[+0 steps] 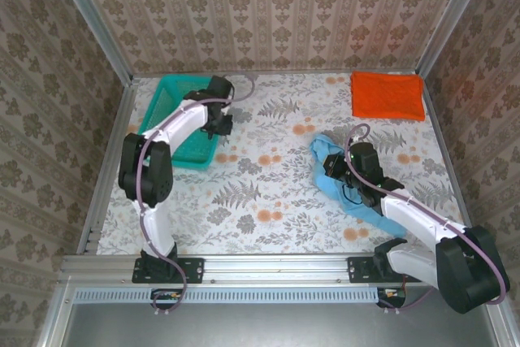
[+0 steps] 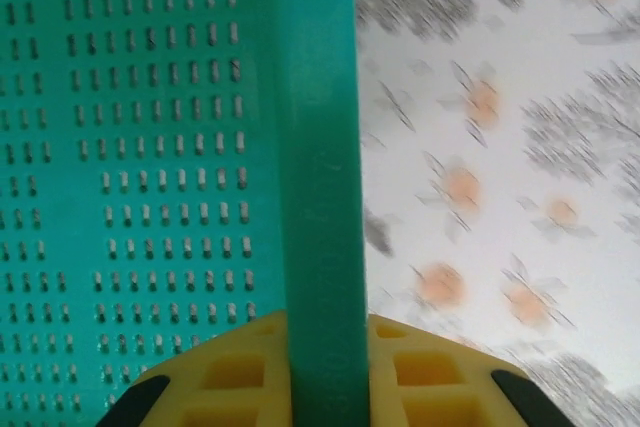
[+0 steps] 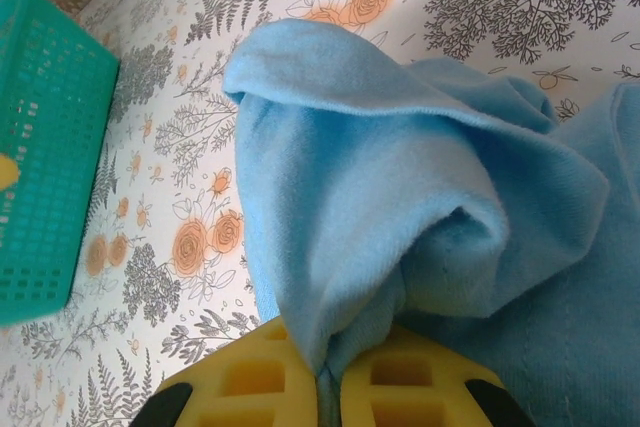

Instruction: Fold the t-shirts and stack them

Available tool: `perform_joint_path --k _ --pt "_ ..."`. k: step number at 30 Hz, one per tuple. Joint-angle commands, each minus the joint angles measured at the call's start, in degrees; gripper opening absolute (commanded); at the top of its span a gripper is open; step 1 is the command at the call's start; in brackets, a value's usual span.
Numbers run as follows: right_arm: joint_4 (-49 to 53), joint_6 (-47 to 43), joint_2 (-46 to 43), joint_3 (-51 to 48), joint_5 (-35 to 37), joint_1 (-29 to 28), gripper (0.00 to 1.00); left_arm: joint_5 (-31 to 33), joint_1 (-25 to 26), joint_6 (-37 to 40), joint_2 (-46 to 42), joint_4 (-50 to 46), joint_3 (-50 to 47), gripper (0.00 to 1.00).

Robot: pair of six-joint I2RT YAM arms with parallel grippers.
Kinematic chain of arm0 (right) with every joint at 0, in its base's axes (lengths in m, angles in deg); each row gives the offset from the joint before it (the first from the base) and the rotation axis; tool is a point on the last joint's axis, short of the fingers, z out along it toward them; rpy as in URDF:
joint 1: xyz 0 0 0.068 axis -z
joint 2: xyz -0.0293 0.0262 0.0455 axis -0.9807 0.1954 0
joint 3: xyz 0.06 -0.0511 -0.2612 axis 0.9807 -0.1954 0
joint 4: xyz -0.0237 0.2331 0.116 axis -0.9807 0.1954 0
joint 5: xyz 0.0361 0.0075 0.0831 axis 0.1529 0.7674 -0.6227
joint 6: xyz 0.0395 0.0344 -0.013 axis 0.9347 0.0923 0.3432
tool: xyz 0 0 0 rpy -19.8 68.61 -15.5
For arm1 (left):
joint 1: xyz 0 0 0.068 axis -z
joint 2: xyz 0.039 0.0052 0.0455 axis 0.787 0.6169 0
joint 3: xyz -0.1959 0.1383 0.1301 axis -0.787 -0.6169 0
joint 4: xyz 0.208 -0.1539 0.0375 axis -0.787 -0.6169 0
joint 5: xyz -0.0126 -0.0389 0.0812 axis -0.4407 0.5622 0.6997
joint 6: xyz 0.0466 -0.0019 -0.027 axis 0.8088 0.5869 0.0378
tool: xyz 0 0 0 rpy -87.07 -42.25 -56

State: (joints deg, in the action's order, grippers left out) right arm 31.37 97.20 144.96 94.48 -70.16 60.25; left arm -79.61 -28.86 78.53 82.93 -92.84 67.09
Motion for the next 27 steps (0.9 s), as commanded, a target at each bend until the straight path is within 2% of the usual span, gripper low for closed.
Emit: perform_joint_path --k 1,3,5,8,13,17,24,27 --pt "-2.85 1.42 -0.41 -0.88 -1.22 -1.00 0.00 0.28 -3.82 9.63 8.11 -0.30 8.24 0.05" --pt "-2.61 1.04 -0.44 -0.61 -1.21 -1.20 0.00 1.33 -7.35 8.41 11.96 -3.18 14.62 0.04" --pt "-2.47 1.02 -0.87 -0.70 -1.27 -1.21 0.00 -2.56 -10.63 8.08 15.00 -6.80 20.71 0.03" --pt "-2.04 0.80 -2.08 -0.70 -1.23 -1.31 0.00 1.38 -11.39 10.59 17.19 -7.15 24.72 0.04" --pt "-3.04 0.93 -3.35 -1.50 -0.68 -1.80 0.00 4.17 -12.96 11.78 23.44 -11.68 34.37 0.05" --pt "-3.79 0.58 -3.13 -1.58 -0.71 -2.00 0.00 6.31 -14.18 13.40 26.63 -12.07 38.38 0.08" --pt "-4.47 -0.30 -2.64 -1.85 0.20 -2.20 0.00 9.42 -17.11 14.00 30.72 -16.77 47.03 0.12" --pt "-4.82 -0.73 -2.94 -2.02 0.24 -2.35 0.01 7.64 -18.44 13.97 30.48 -16.67 47.17 0.15"
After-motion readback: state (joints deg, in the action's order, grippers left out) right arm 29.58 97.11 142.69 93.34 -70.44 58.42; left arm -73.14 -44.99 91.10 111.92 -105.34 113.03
